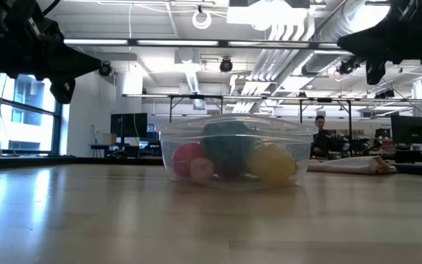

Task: Pick and placing Produce into tupperware
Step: Return to Home Position

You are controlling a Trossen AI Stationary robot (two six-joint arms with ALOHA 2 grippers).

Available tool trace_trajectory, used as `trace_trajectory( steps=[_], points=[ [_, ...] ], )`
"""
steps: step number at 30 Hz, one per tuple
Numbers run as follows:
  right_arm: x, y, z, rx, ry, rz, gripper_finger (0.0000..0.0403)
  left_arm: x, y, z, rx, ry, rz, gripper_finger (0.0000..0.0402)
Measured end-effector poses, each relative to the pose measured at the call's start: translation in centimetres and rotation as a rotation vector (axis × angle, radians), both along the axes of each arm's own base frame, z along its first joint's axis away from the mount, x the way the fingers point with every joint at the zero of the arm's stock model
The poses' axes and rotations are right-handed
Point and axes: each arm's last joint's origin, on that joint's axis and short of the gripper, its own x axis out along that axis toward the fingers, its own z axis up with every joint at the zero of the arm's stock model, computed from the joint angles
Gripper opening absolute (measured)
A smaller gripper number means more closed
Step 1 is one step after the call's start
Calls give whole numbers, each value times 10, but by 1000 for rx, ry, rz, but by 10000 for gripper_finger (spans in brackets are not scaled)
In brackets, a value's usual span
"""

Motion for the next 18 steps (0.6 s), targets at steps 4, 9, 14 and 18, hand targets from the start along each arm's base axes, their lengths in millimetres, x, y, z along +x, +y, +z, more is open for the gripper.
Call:
trace_trajectory(
  steps=[4,9,14,18],
  points=[
    [3,0,-13,14,44,5,11,0,0,0,0,0,0,8],
    [4,-1,-20,-18,70,-8,11,0,0,0,0,0,0,8],
    [5,-1,-26,-147,165,-21,11,0,0,0,0,0,0,8],
    [4,-1,-36,-210,281,-15,11,0,0,0,0,0,0,8]
  ],
)
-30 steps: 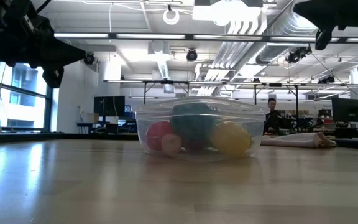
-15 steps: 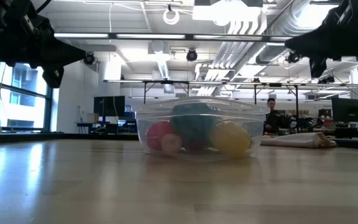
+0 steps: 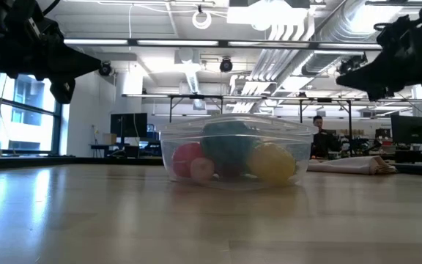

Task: Pick and placing Produce into tupperware
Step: Return to Home Position

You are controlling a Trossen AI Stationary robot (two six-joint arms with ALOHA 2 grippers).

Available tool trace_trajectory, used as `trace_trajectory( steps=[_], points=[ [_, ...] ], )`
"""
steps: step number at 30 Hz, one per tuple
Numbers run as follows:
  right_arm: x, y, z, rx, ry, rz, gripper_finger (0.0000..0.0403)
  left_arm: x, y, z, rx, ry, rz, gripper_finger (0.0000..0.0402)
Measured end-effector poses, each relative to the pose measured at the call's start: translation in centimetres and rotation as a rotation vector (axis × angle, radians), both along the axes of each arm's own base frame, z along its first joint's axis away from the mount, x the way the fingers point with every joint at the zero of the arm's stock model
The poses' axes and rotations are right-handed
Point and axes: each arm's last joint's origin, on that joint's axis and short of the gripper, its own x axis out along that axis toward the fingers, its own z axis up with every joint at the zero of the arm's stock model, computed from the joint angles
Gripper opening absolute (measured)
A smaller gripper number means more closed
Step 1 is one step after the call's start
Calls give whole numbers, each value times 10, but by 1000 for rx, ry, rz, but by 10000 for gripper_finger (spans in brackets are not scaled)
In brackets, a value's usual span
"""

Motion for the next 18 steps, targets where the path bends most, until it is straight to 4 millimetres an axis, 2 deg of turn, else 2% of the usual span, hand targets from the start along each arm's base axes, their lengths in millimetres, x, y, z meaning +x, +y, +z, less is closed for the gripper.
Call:
trace_trajectory(
  steps=[4,18],
  points=[
    [0,0,-3,62,14,-19,11,0,0,0,0,0,0,8],
    [0,-1,-3,29,26,-22,11,0,0,0,0,0,0,8]
  ],
)
